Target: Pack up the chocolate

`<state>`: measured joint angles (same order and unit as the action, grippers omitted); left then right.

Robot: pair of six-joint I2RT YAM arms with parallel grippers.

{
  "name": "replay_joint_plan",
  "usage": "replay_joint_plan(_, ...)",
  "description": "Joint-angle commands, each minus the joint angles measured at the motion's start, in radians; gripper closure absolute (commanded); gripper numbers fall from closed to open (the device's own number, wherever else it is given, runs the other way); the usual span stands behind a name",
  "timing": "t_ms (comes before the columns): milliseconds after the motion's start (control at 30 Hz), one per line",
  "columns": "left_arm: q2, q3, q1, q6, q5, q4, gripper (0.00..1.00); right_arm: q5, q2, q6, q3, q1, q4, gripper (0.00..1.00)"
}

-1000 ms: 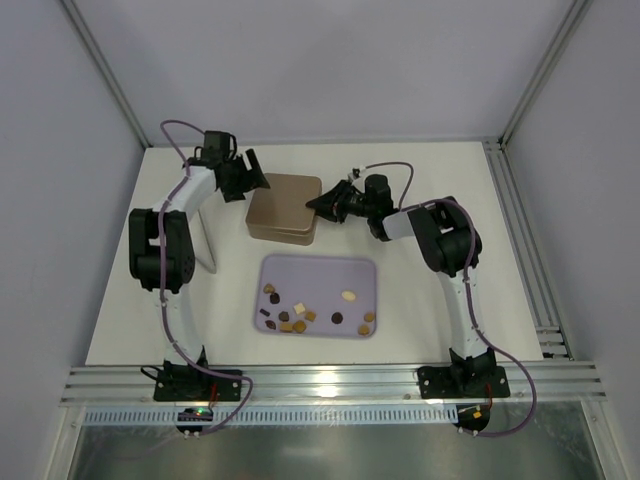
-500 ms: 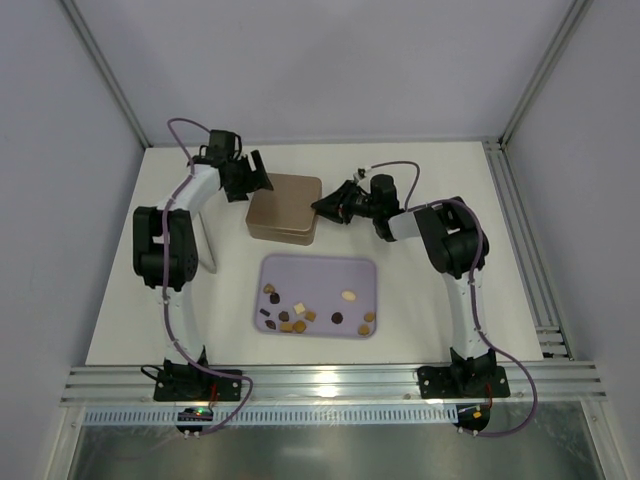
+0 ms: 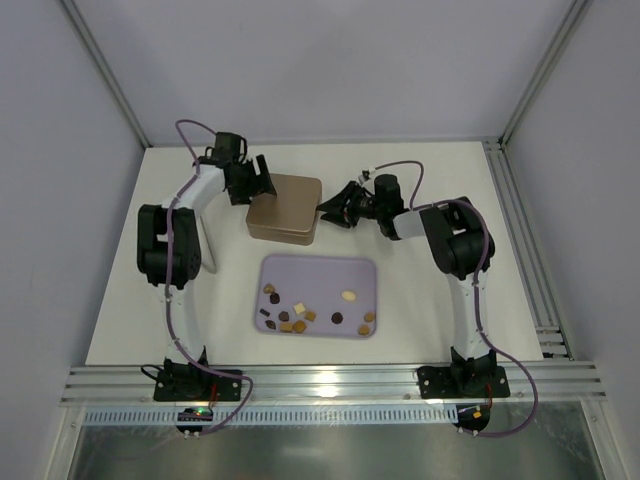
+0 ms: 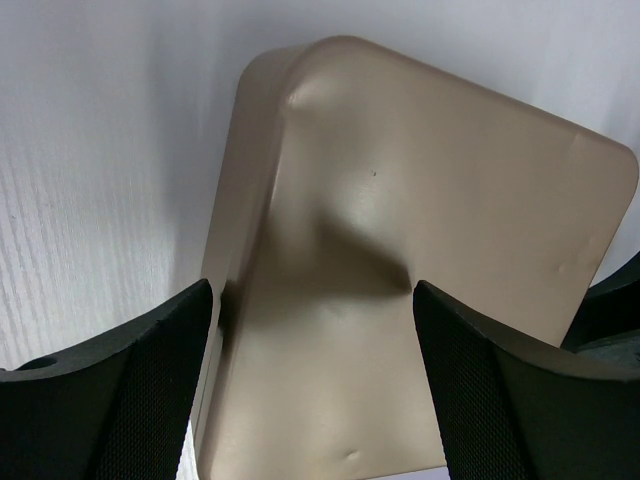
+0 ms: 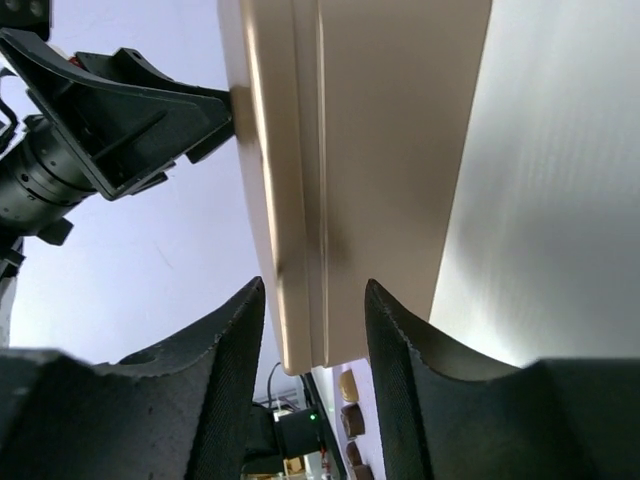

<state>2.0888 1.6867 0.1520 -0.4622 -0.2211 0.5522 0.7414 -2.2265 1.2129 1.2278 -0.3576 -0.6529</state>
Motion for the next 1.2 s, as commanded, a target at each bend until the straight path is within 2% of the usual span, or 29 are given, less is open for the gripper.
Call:
replay_joint_plan(0, 0.005, 0.050, 0.008, 0.022, 0.019, 0.012, 0.21, -0.013, 0.076, -0.088, 0.019, 0.003, 0.053, 0.52)
replay_joint_plan(300, 0.030, 0.062, 0.015, 0.027, 0.042, 0.037, 0.21, -0.042, 0.082, -0.202, 0.093, -0.004, 0.216, 0.36)
replay_joint_plan(433, 0.045, 0.064, 0.018, 0.023, 0.068, 0.051, 0.21, -0.066, 0.070, -0.278, 0.162, -0.026, 0.314, 0.36)
replay_joint_plan(833, 0.100, 0.021, 0.046, -0.019, 0.163, 0.095, 0.23, -0.109, 0.030, -0.338, 0.182, -0.075, 0.427, 0.39)
replay_joint_plan(1167, 0.137, -0.033, 0.057, -0.052, 0.169, 0.109, 0.25, -0.105, 0.002, -0.302, 0.139, -0.083, 0.391, 0.52)
